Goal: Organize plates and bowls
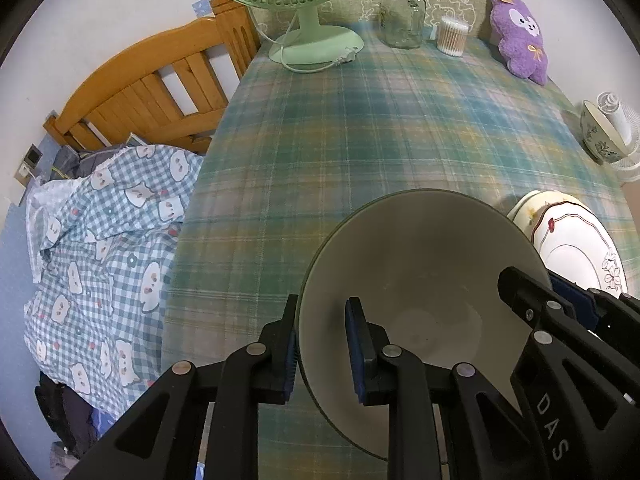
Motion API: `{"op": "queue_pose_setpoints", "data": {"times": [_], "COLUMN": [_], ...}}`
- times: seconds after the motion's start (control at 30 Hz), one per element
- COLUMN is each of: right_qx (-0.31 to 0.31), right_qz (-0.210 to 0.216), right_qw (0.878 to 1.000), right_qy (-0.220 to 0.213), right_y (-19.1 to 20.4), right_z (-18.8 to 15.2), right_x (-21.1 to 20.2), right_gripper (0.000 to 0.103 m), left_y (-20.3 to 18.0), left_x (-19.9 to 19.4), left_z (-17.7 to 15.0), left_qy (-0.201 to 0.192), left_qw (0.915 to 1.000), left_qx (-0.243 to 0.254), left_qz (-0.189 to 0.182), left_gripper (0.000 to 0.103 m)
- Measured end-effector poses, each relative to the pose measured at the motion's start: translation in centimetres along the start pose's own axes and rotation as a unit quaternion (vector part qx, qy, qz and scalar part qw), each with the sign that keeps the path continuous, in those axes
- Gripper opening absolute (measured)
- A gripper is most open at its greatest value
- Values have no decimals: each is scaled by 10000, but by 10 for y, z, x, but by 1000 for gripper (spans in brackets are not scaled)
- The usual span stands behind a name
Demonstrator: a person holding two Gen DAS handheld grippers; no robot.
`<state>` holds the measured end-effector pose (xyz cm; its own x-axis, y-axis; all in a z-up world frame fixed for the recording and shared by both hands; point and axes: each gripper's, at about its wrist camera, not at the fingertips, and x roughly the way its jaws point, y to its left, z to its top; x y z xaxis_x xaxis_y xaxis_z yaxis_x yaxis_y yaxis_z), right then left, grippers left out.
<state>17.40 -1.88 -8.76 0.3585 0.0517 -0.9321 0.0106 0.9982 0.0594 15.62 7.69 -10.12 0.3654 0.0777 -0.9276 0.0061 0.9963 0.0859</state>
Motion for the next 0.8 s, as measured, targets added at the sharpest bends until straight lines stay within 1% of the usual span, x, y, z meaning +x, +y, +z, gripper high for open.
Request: {"op": "queue_pose_setpoints", "data": {"times": [0.07,0.13,0.17,0.2,0.23,0.27,0.3,0.33,0.37,0.43,0.6,0.7,0.8], "right_qx": [24,45,56,73,88,106,141,196,241,298,532,573,578], "right_qz": [12,33,41,43,46,45,19,-39,-77,-137,-211,-285,-284], "right_qw": [10000,10000,10000,9999,9999,9999,9999,9996,9992,9985,9962,9951,9937], "right_qy": [4,34,56,67,61,18,-63,-190,-319,-434,-660,-760,-922], "right_y": [0,-1,-1,-1,-1,-1,-1,-3,-4,-5,-14,-21,-31], "right_z": [0,1,2,2,2,2,1,0,0,-1,1,6,11], "right_x": [0,-1,-1,-2,-4,-8,-12,-18,-25,-33,-53,-63,-74], "right_gripper": [19,19,20,24,29,45,61,66,71,72,74,77,77], "left_y": [1,4,4,4,4,4,4,5,6,9,11,6,-2], "left_x": [1,2,1,1,0,-2,-4,-6,-9,-15,-31,-43,-52], "left_z": [0,1,1,1,1,2,3,4,4,7,16,21,27], "left_qy": [14,42,59,68,58,43,19,-19,-76,-188,-358,-523,-667], "left_qw": [10000,9996,9993,9990,9988,9985,9980,9977,9976,9968,9946,9935,9926], "left_qx": [-26,-50,-39,-22,4,39,81,114,141,193,305,365,373], "left_qz": [-93,-274,-359,-435,-490,-550,-631,-662,-678,-751,-922,-945,-946], "left_gripper": [23,32,34,38,41,42,49,55,57,66,73,78,80]}}
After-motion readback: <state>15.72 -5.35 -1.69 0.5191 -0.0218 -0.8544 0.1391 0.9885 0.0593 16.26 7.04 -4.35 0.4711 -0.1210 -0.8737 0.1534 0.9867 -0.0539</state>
